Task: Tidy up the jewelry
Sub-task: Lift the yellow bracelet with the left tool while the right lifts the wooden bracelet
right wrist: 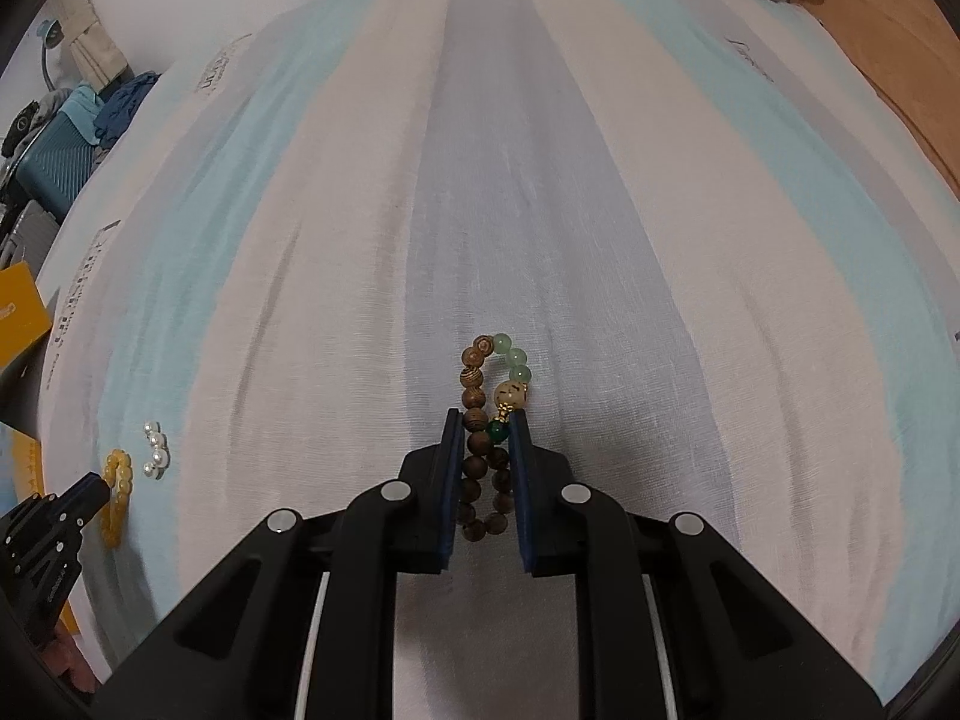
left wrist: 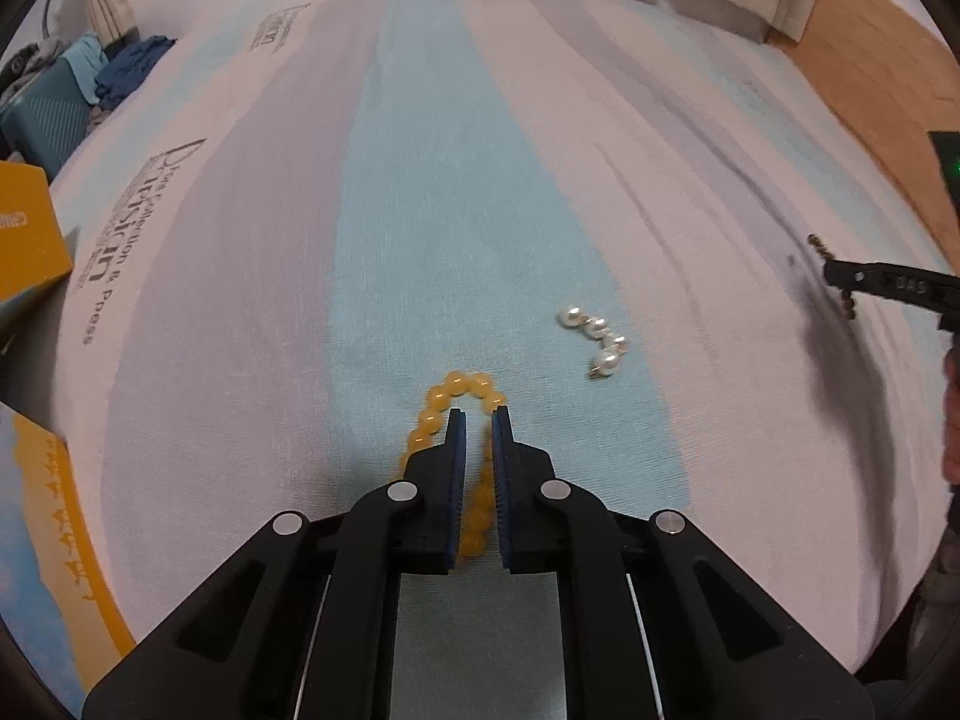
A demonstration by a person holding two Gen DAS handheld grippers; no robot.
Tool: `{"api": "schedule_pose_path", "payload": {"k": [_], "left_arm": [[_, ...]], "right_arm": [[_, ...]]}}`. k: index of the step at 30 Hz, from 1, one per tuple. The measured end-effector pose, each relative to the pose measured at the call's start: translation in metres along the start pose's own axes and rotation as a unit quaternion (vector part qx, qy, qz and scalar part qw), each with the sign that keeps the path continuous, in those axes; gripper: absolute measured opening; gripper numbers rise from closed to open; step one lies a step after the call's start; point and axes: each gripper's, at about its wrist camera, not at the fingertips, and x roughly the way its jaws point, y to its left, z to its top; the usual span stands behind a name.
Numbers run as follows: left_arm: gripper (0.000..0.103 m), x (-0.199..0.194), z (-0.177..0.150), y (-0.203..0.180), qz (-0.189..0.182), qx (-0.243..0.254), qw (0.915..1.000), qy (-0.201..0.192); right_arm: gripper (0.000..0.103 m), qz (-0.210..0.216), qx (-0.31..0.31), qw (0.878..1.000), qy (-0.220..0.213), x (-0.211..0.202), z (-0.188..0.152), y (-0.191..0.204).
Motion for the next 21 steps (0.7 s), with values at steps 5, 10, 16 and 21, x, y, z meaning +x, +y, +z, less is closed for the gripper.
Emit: {"api": "schedule_pose_path", "payload": {"k": [5, 10, 16, 21], "left_arm": [[0.061, 0.009, -0.005, -0.004, 0.045, 0.027, 0.9986, 0.0], [0.078, 0.014, -0.008, -0.002, 0.05, 0.026, 0.9984, 0.007], [0.074, 0.023, -0.014, 0.0, 0.044, 0.021, 0.9987, 0.015], [0.02, 0.021, -0.012, 0.005, -0.001, 0.014, 0.9996, 0.022]], "right_arm": [[0.014, 0.0, -0.003, 1.0, 0.003, -0.001, -0.002, 0.001], [0.014, 0.003, -0.006, 1.0, 0.005, 0.001, 0.003, 0.004], [0.014, 0.005, -0.01, 1.0, 0.007, 0.002, 0.005, 0.005], [0.014, 0.006, -0.01, 1.0, 0.005, 0.001, 0.006, 0.004]]}}
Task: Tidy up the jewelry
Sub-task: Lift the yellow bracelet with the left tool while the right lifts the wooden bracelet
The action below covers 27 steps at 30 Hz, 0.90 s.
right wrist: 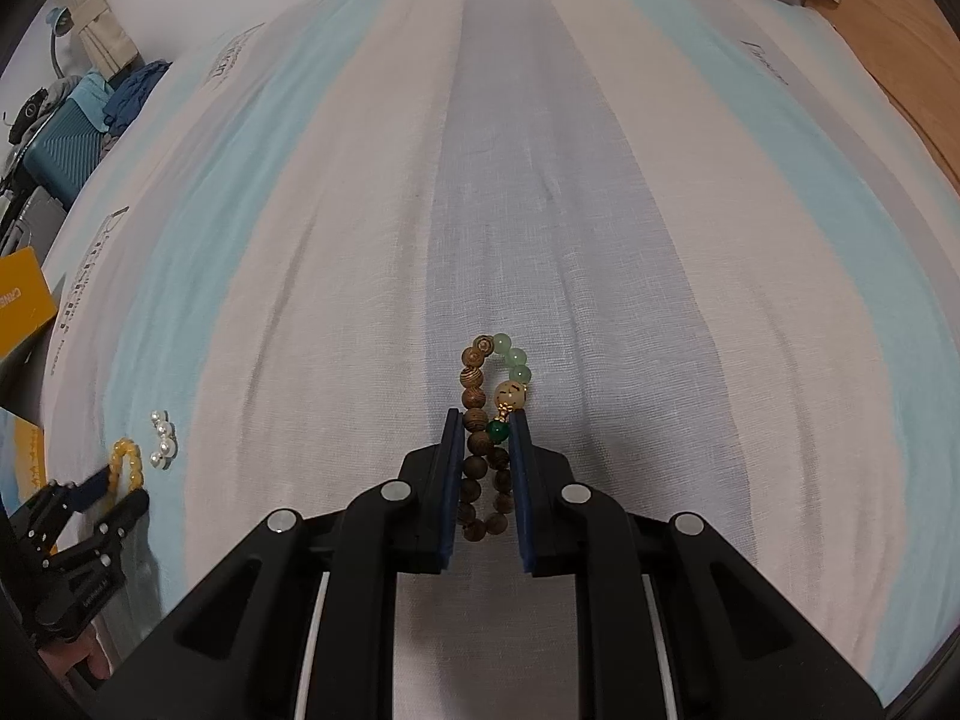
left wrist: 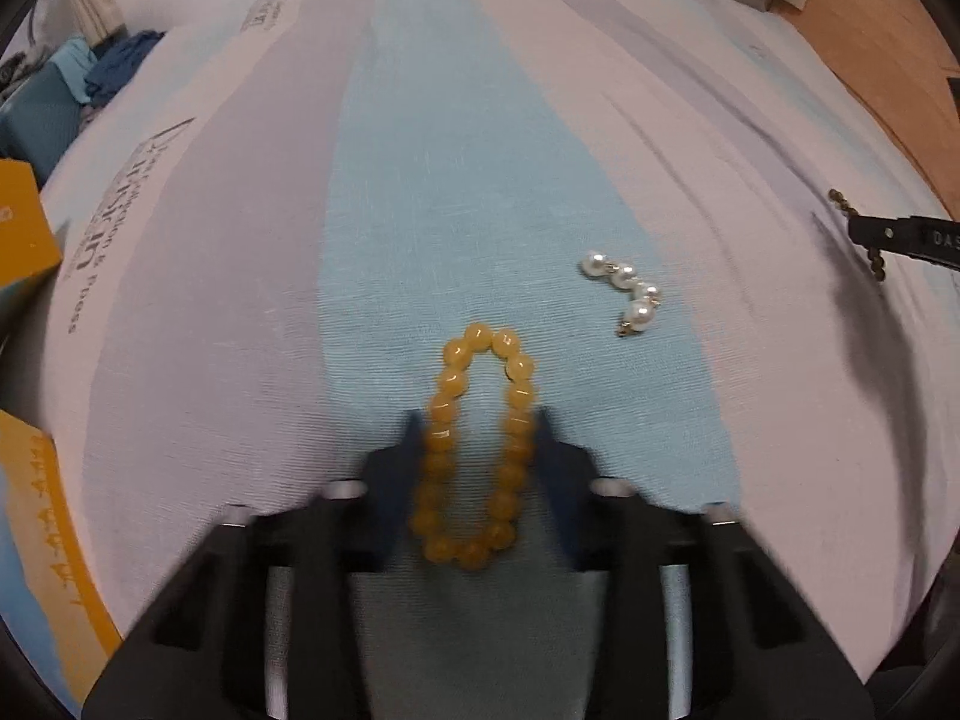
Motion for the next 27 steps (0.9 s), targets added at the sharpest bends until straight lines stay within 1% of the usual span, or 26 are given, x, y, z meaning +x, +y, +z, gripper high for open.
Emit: {"api": "schedule_pose_path", "payload": {"k": [1, 7, 18, 27], "left_arm": [[0.018, -0.001, 0.0, 0.0, -0.003, 0.0, 1.0, 0.001], [0.017, -0.007, 0.0, 0.0, -0.005, 0.002, 1.0, -0.001], [0.017, -0.026, 0.006, -0.001, -0.004, 0.003, 0.9998, -0.02], [0.017, -0.04, 0.005, -0.003, -0.002, 0.003, 0.9995, -0.032]], "right_arm": [[0.014, 0.0, 0.0, 1.0, 0.0, 0.0, -0.001, 0.001], [0.014, 0.001, -0.001, 1.0, -0.002, -0.001, 0.0, 0.0], [0.014, 0.002, -0.01, 1.0, -0.005, -0.005, -0.001, 0.004], [0.014, 0.003, -0.014, 1.0, -0.009, -0.008, 0.0, 0.007]]}}
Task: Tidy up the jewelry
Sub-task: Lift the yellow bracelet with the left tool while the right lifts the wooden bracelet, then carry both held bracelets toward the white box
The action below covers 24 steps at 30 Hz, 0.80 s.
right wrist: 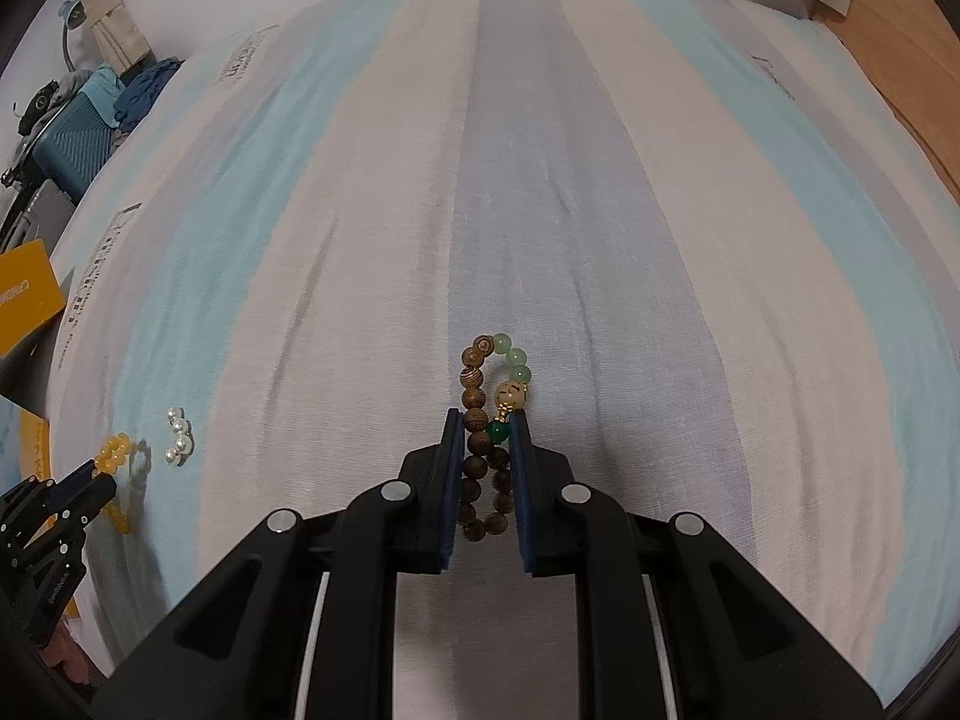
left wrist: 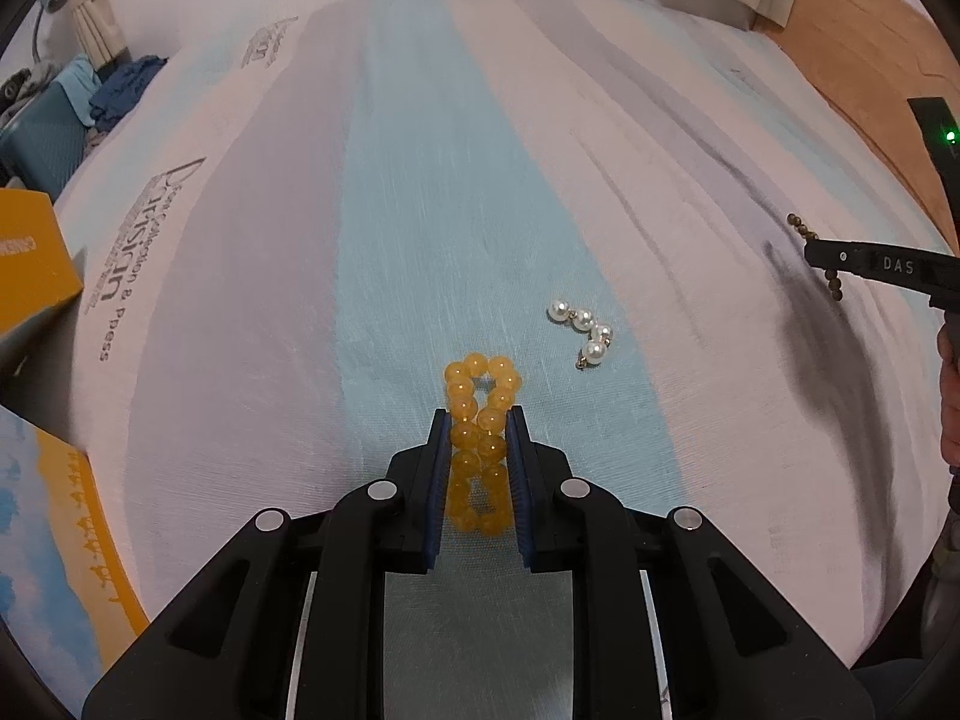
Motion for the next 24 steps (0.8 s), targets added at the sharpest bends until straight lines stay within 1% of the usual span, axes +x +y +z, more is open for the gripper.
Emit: {"api": "schedule_pose_path", "payload": {"k": [9, 18, 24], "left_arm": [[0.017, -0.016, 0.0, -0.003, 0.009, 0.002, 0.9999, -0.01], [0.017, -0.043, 0.002, -0.005, 0.01, -0.005, 0.9995, -0.029], [0.017, -0.063, 0.002, -0.001, 0.015, -0.011, 0.9989, -0.042]], "right_arm": [[0.014, 0.002, -0.014, 1.0, -0.007, -0.01, -0.002, 0.011], [0.014, 0.017, -0.035, 0.999, -0.034, -0.046, -0.002, 0.037], [0.014, 0.025, -0.053, 0.997, -0.044, -0.059, -0.002, 0.059]]}}
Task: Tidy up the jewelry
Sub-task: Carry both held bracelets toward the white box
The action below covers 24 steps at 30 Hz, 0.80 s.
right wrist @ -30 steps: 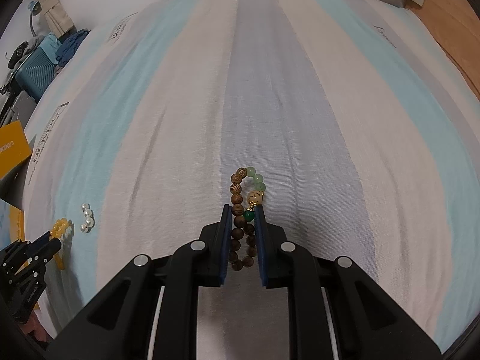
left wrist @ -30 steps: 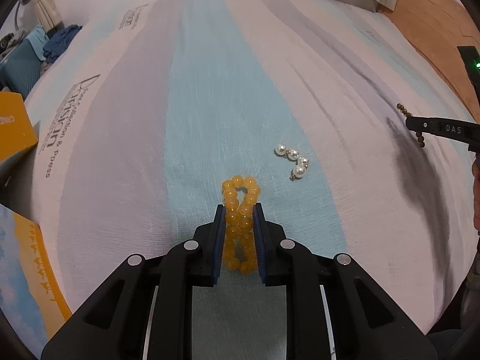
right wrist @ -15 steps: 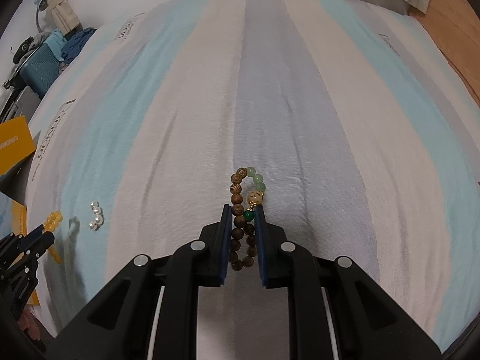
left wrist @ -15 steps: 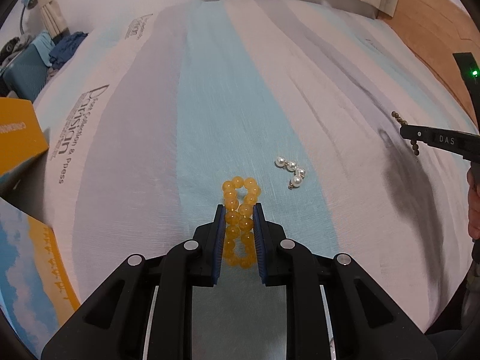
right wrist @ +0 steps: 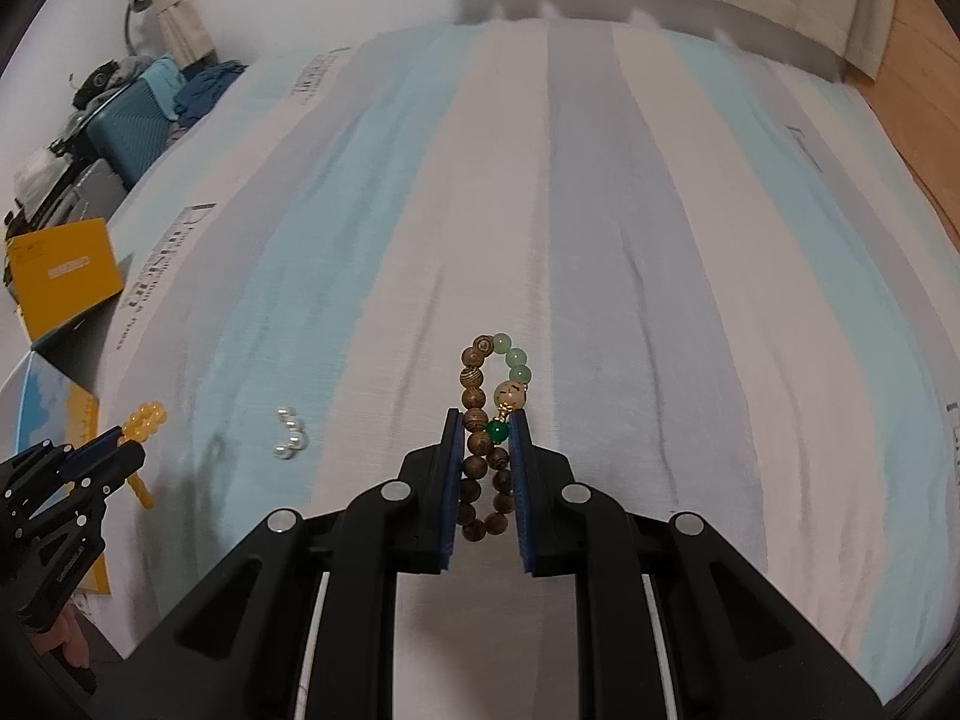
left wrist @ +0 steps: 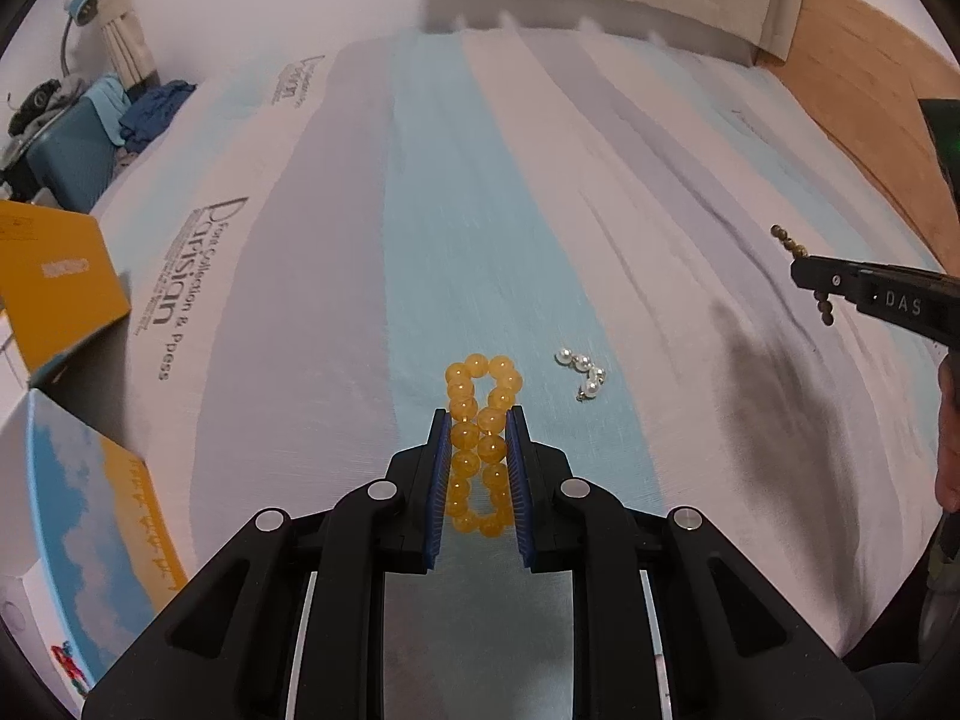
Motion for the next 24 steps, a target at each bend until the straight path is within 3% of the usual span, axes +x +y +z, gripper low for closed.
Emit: {"api": "schedule_pose_path", "payload": {"k": [16, 24], "left_arm": [[0.017, -0.048, 0.001, 0.041, 0.021, -0.051, 0.9979, -0.033], [0.017, -0.068, -0.006, 0.064, 0.035, -0.074, 0.9961, -0.031]], "right_arm": [[0.014, 0.035, -0.07, 0.997, -0.017, -0.029, -0.004, 0.077], [0.014, 0.056, -0.104, 0.993, -0.028, -0.043, -0.006, 0.123]]}}
